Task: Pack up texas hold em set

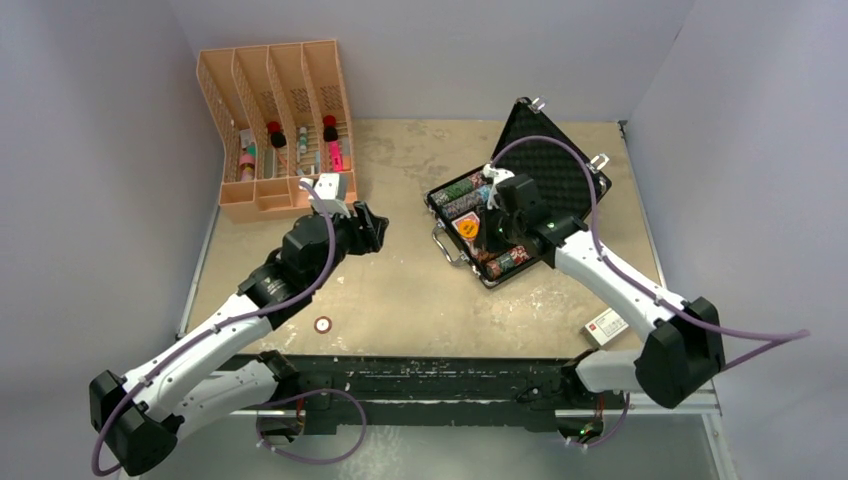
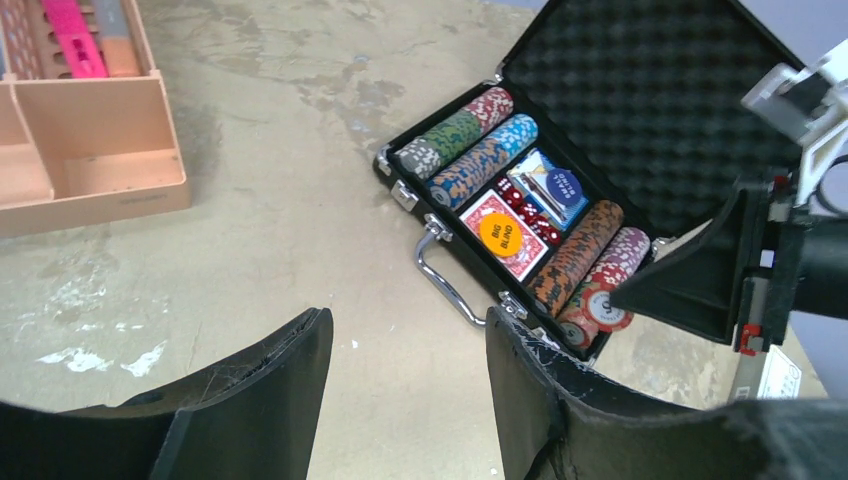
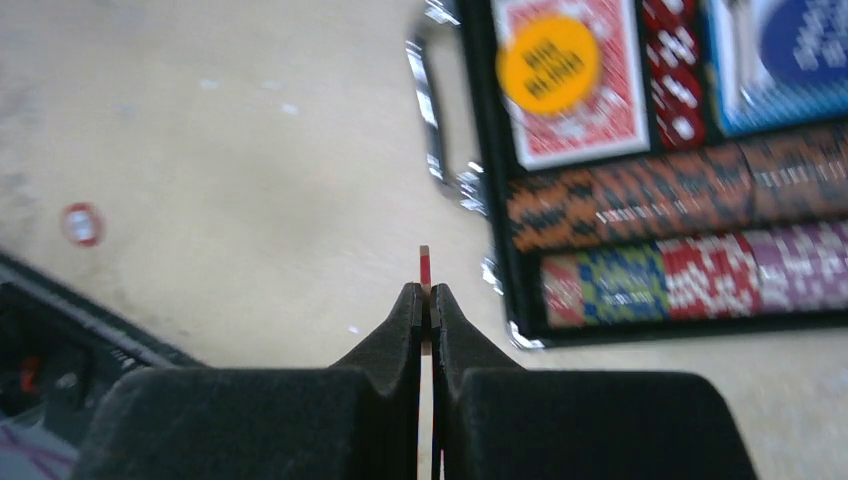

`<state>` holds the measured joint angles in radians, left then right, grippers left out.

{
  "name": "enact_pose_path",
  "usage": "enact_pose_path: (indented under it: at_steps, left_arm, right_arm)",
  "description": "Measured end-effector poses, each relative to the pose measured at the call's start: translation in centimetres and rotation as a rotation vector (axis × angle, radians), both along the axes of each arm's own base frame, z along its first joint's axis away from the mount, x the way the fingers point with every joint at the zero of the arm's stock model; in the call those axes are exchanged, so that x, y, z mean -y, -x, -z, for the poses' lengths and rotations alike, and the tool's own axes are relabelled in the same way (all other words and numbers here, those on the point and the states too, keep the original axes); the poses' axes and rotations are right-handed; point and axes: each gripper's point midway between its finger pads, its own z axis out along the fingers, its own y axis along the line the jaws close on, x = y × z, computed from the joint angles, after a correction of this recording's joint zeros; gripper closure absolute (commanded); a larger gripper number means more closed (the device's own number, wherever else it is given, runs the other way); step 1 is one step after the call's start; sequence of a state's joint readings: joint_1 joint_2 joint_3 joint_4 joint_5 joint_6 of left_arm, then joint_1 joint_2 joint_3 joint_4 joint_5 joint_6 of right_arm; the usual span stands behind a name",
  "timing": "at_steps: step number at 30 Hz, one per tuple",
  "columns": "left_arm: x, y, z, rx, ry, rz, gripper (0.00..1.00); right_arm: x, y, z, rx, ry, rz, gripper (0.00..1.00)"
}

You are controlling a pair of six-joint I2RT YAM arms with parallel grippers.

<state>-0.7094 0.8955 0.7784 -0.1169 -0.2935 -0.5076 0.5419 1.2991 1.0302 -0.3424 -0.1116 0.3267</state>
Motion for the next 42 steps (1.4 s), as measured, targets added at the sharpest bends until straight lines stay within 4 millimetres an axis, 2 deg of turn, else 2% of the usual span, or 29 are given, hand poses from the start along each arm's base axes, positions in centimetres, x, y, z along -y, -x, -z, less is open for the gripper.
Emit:
enact_pose_path:
  at_steps: [3, 6, 8, 15, 22, 24, 26, 28, 30, 33, 39, 42]
  left_arm:
    - [-0.4, -0.2, 0.6, -0.016, -0.015, -0.025, 0.43]
    - [-0.3, -0.2, 0.9, -0.028, -0.026, -0.025, 0.44]
    - [-0.3, -0.3, 1.0, -0.031, -0.028, -0.025, 0.44]
    - [-0.2, -0.3, 0.7, -0.03, -0.028, -0.025, 0.44]
    - [-0.2, -0.3, 0.8, -0.031, -0.029, -0.024, 0.44]
    - [-0.2, -0.3, 0.8, -0.032, -0.029, -0.024, 0.44]
    - [-0.2, -0.3, 0.8, -0.032, -0.029, -0.024, 0.44]
    - [-0.2, -0.3, 0.6, -0.03, -0.028, -0.024, 0.44]
    - [-0.2, -0.4, 0.4, -0.027, -0.026, -0.025, 0.43]
    - [-0.2, -0.4, 0.0, -0.022, -0.022, -0.027, 0.44]
    - [-1.8, -0.8, -1.8, 0.0, -0.035, -0.103, 0.43]
    - [-3.5, -0.7, -4.1, 0.04, -0.028, -0.177, 0.43]
  right_arm:
    - [2.4, 0.2, 3.0, -0.104, 0.134, 0.108, 1.0]
    - [3.8, 0.6, 5.8, -0.191, 0.234, 0.16, 1.0]
    - [4.4, 1.1, 7.0, -0.233, 0.278, 0.172, 1.0]
    - [5.2, 1.1, 7.4, -0.24, 0.329, 0.178, 1.0]
    - [5.2, 0.4, 8.4, -0.243, 0.385, 0.135, 0.95]
    - [5.3, 0.4, 8.7, -0.248, 0.4, 0.119, 0.9]
    - [5.3, 0.4, 9.0, -0.251, 0.411, 0.108, 0.79]
    - [5.5, 0.4, 9.0, -0.249, 0.425, 0.103, 0.69]
    - [5.5, 0.4, 8.9, -0.244, 0.435, 0.097, 0.64]
    - [5.3, 0.0, 8.2, -0.226, 0.43, 0.095, 0.62]
    - [3.8, -1.2, 4.7, -0.132, 0.365, 0.091, 0.58]
    - [2.4, -1.7, 2.8, -0.076, 0.328, 0.076, 0.55]
